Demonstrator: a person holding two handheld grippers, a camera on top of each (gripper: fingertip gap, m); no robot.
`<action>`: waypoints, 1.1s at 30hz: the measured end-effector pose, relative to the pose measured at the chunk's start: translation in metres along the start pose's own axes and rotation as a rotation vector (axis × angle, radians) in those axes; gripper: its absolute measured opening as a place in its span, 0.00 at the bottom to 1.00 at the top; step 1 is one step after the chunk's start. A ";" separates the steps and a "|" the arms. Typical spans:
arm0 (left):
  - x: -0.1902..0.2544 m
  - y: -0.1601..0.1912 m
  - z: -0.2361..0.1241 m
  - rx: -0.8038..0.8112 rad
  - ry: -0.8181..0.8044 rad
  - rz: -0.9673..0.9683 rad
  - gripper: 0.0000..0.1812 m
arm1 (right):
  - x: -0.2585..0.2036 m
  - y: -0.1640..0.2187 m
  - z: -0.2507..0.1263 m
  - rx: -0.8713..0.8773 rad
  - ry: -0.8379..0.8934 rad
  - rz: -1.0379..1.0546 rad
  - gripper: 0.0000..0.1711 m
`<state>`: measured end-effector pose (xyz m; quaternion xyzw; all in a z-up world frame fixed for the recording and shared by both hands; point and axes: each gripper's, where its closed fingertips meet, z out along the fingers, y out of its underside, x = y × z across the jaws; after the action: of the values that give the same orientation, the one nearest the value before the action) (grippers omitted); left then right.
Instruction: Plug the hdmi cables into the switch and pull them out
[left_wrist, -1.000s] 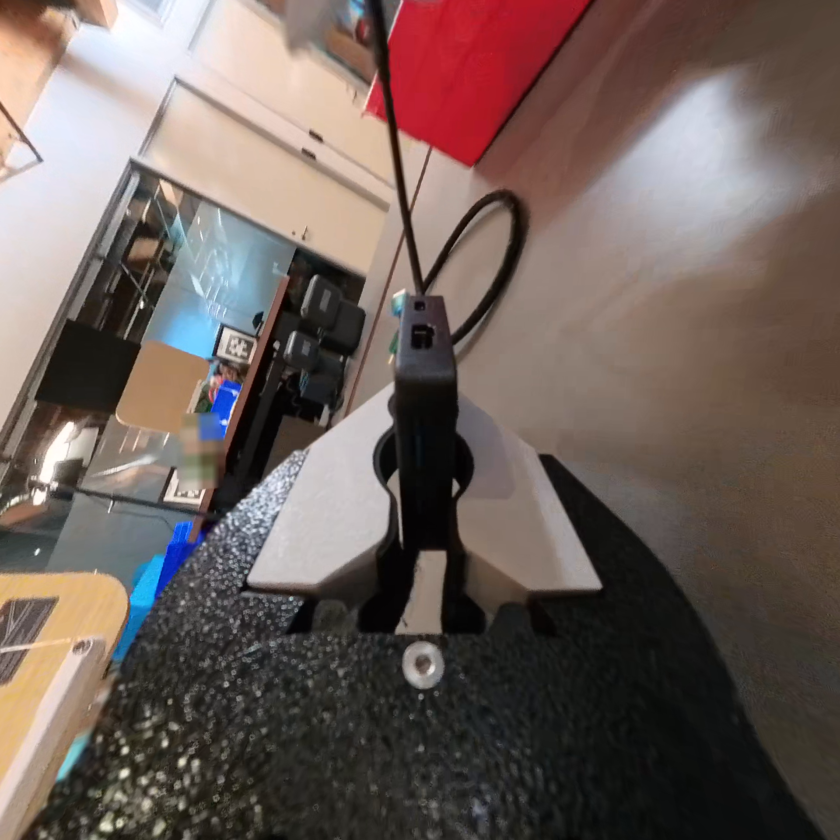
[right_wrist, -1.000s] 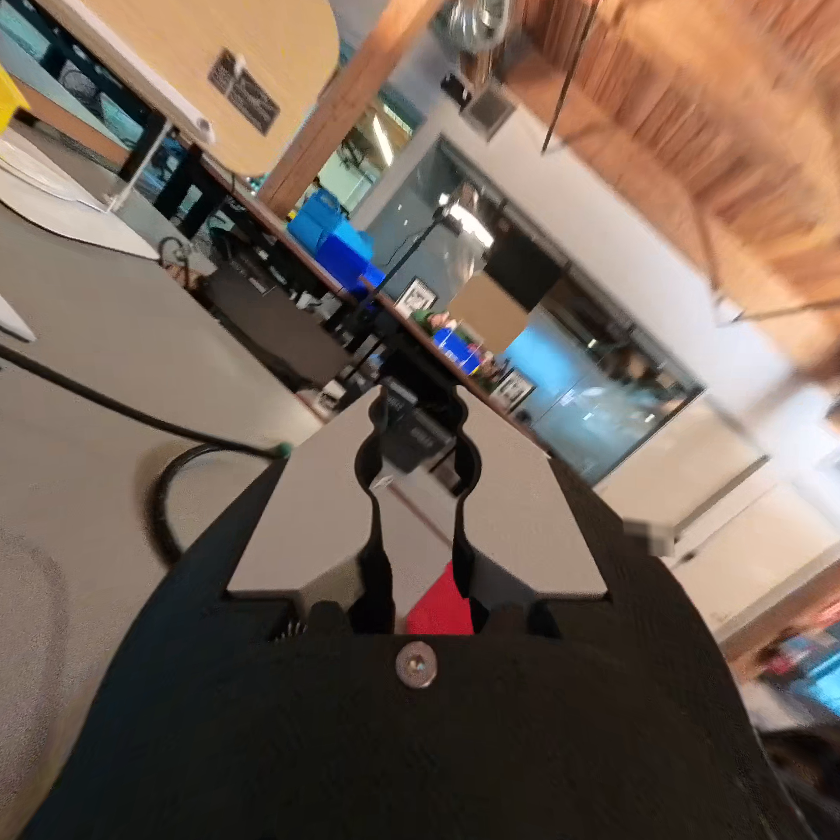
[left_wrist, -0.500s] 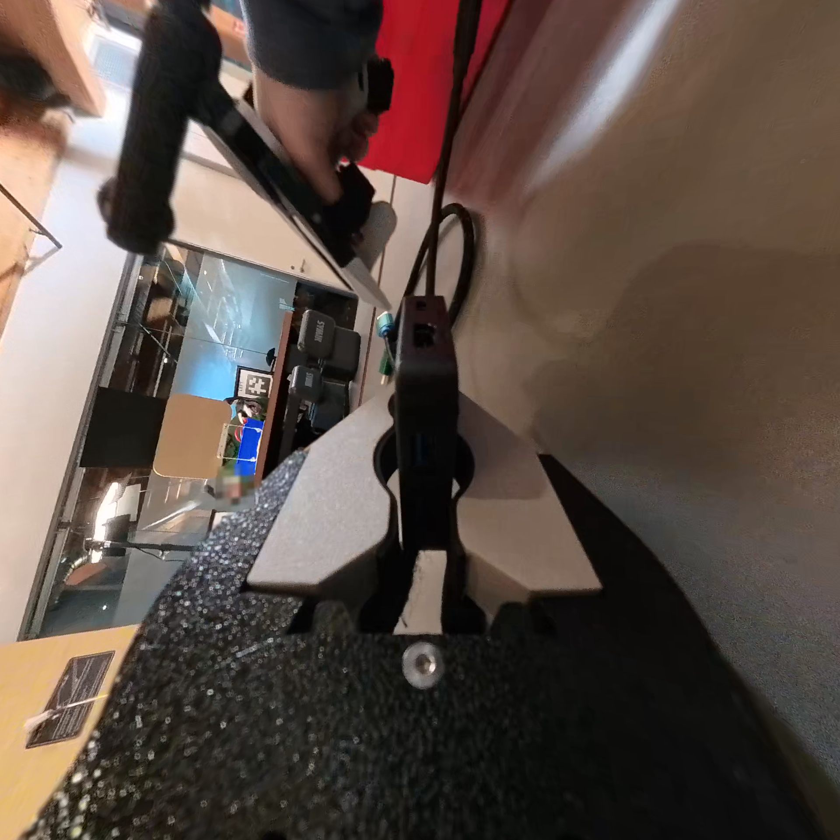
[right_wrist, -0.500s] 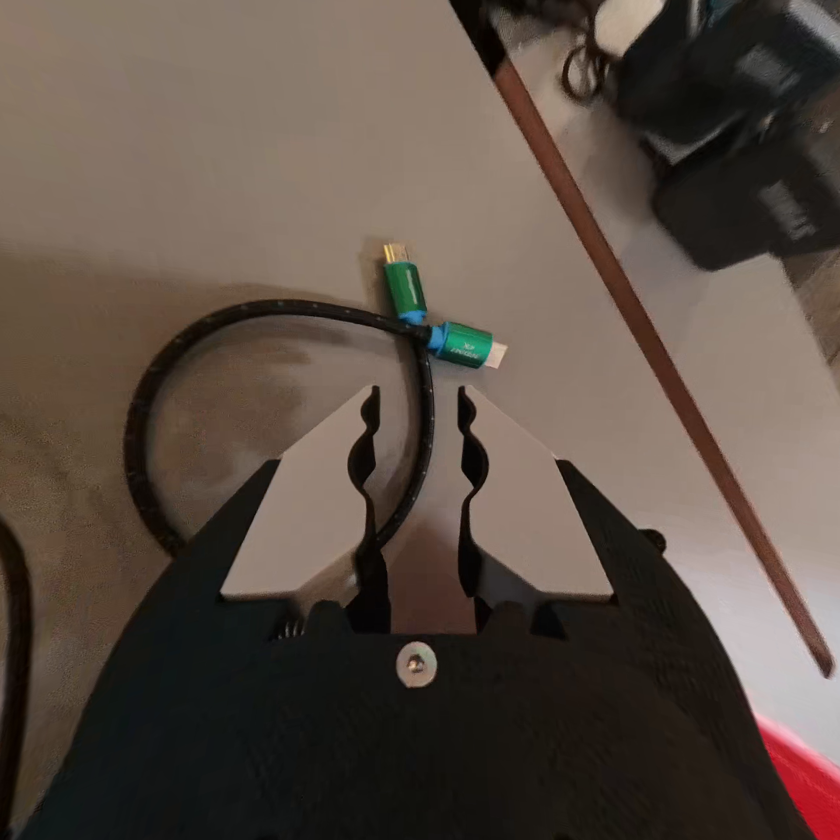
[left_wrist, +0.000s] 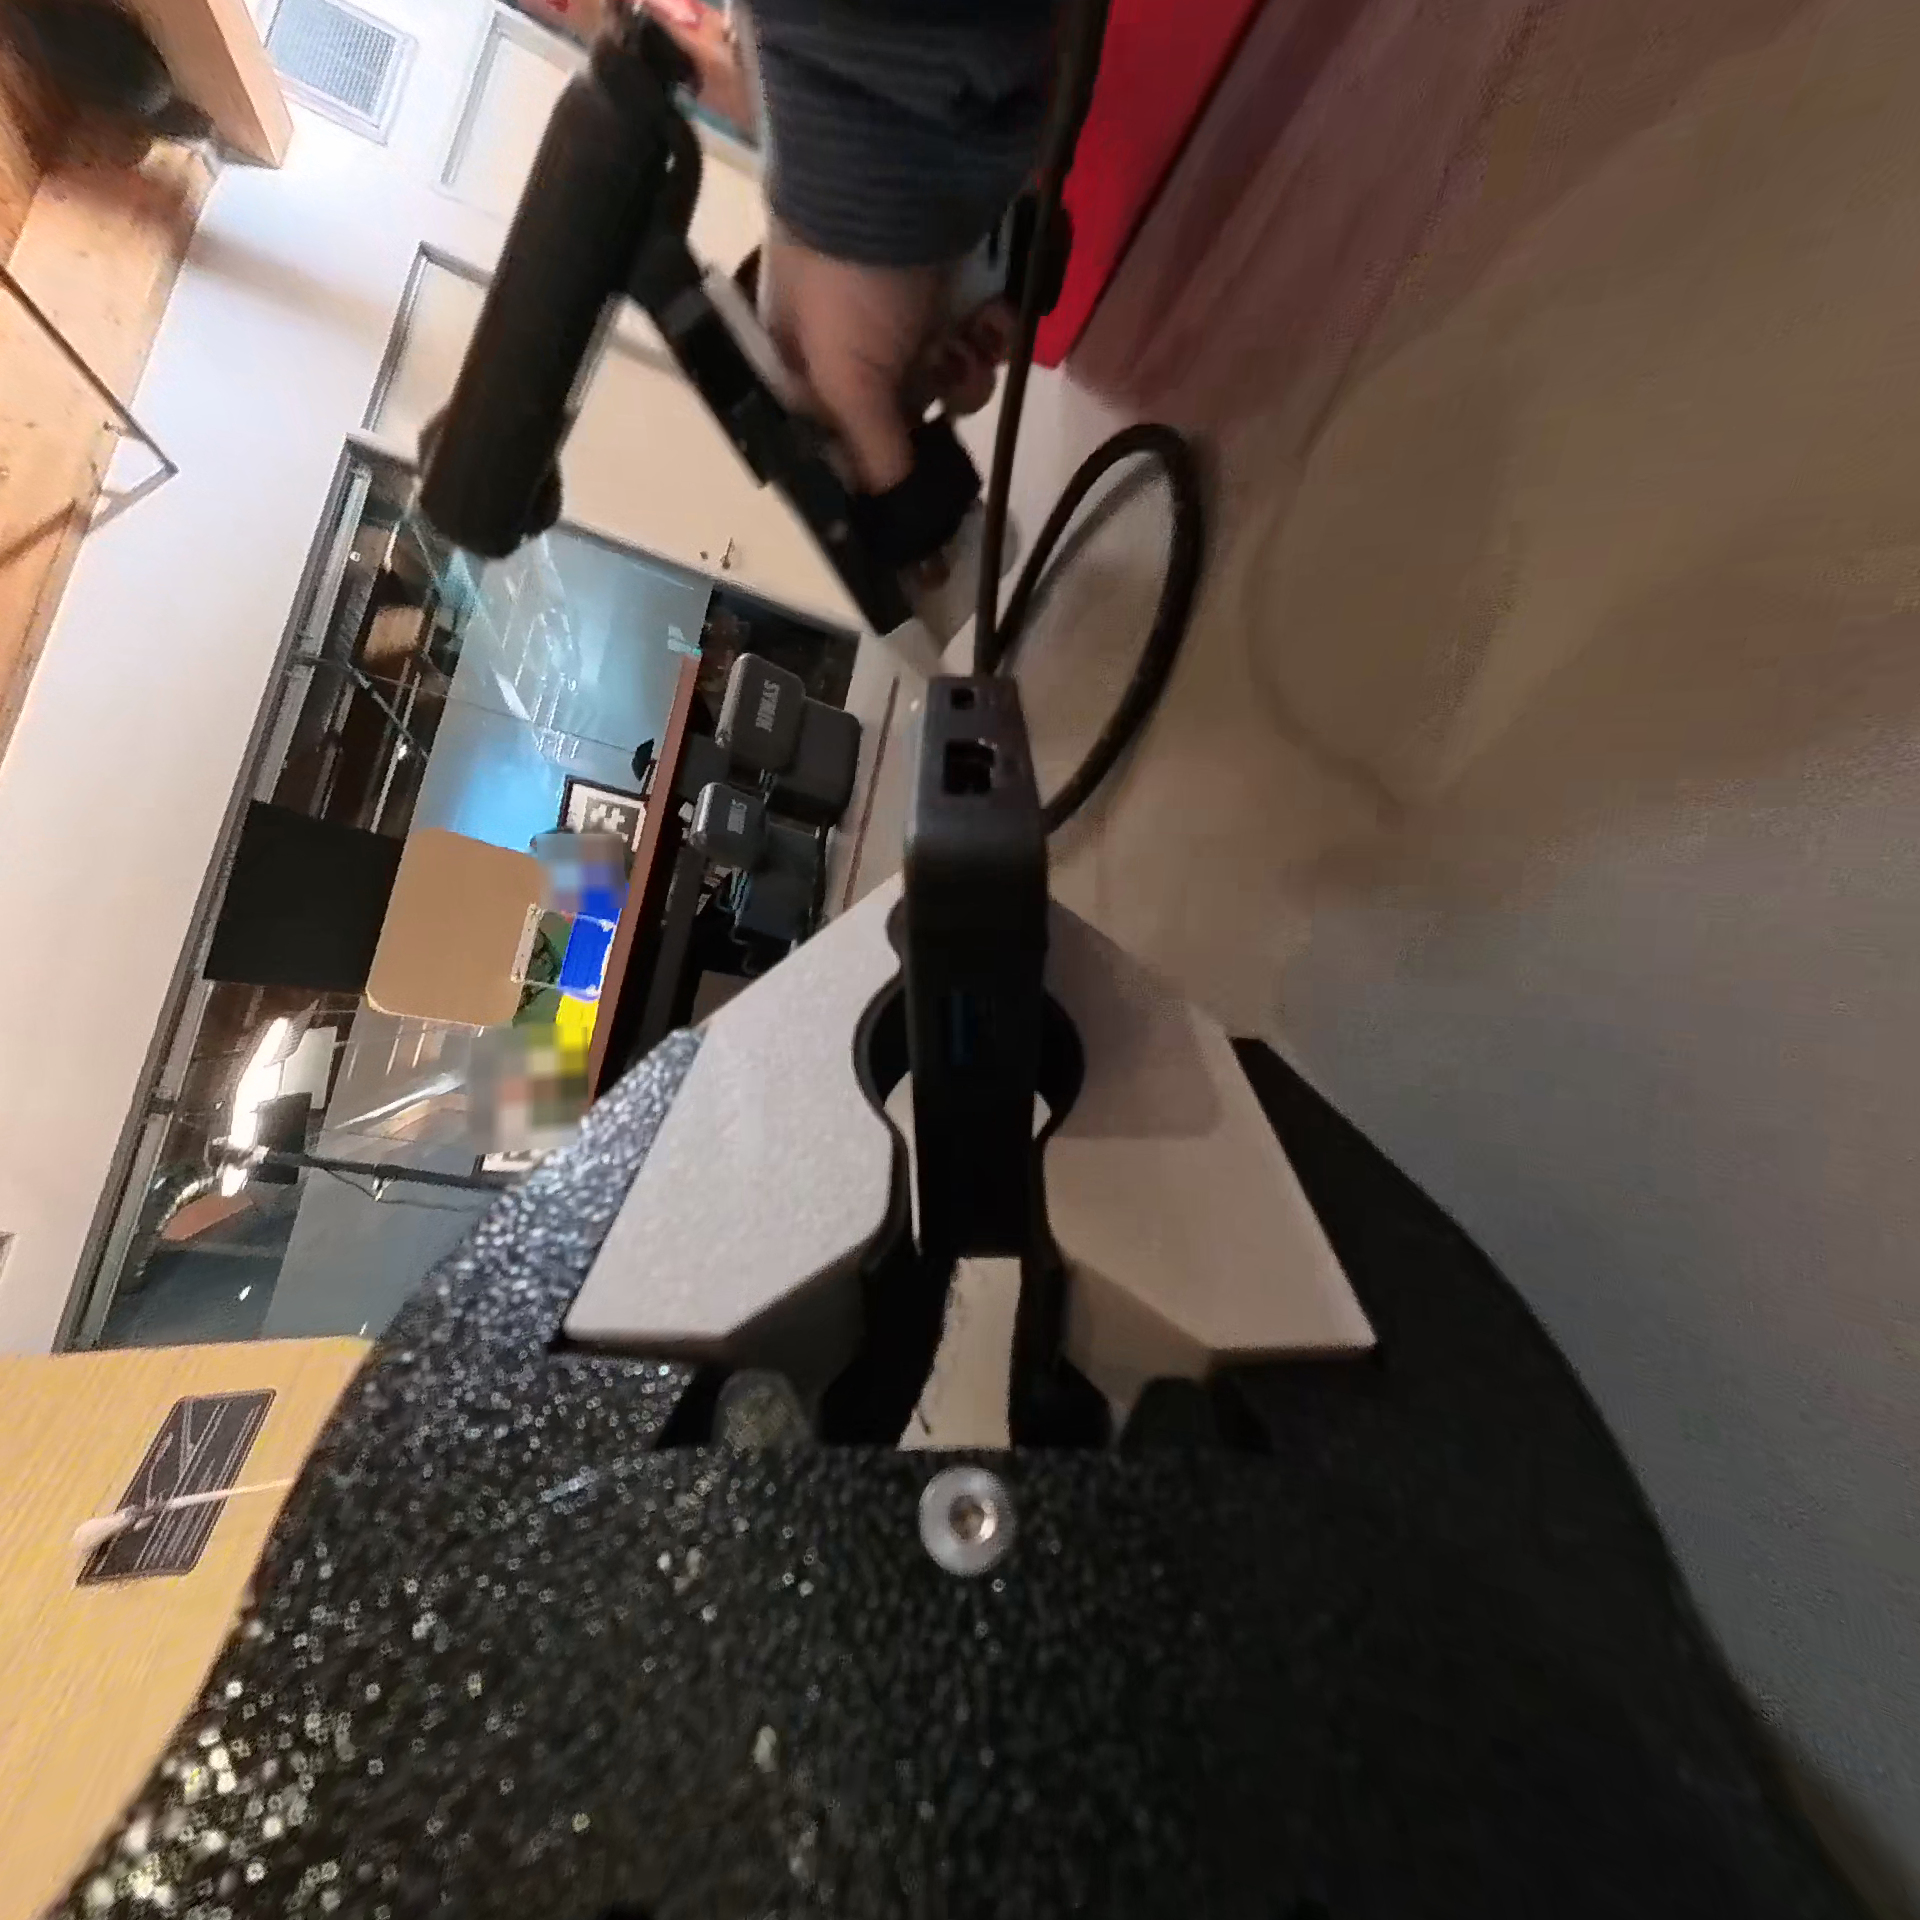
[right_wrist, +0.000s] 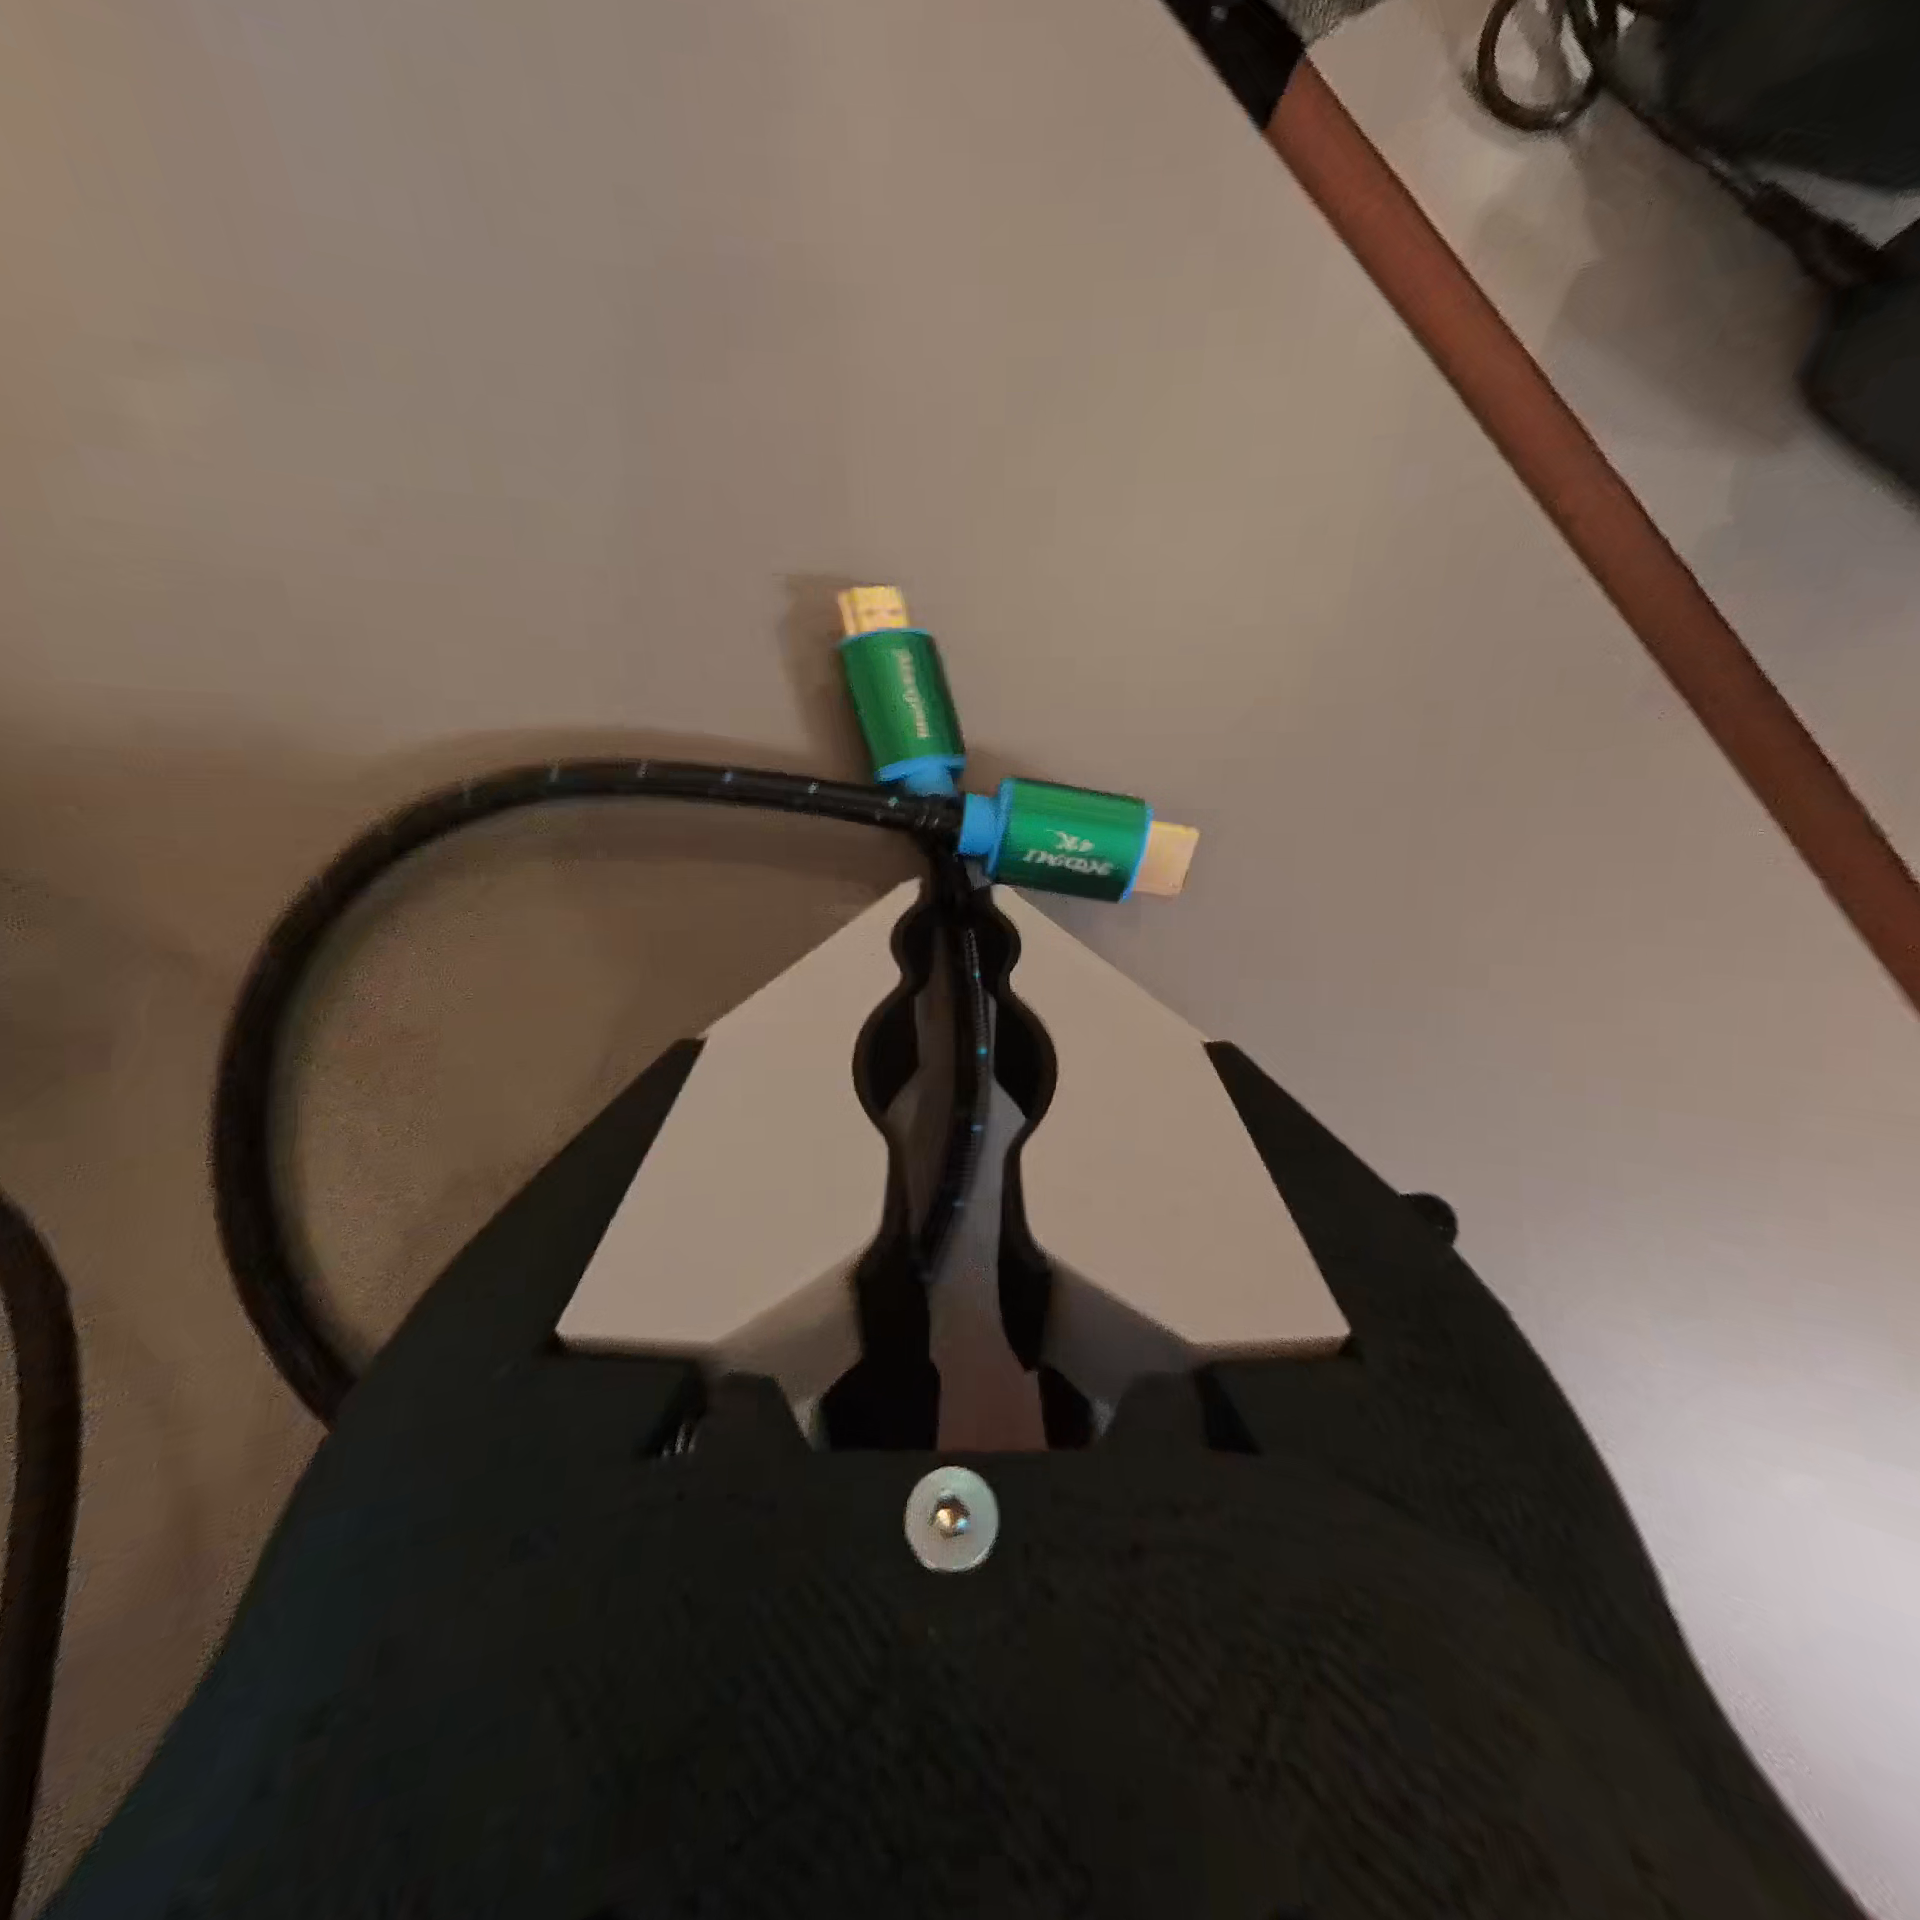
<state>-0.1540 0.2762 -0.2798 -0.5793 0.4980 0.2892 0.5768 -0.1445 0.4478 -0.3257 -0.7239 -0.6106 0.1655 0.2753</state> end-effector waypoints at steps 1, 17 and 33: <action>-0.005 0.003 0.000 -0.018 -0.022 -0.007 0.07 | -0.004 0.002 -0.003 0.002 0.008 -0.039 0.03; -0.083 0.023 -0.028 0.021 -0.398 -0.301 0.06 | -0.062 -0.024 -0.168 0.630 -0.005 -0.257 0.03; -0.068 0.037 -0.015 -0.046 -0.293 -0.356 0.06 | -0.132 -0.007 -0.155 0.632 0.020 -0.282 0.03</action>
<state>-0.2138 0.2838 -0.2296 -0.6229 0.2921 0.2754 0.6715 -0.0868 0.2891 -0.2112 -0.5130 -0.6205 0.2997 0.5118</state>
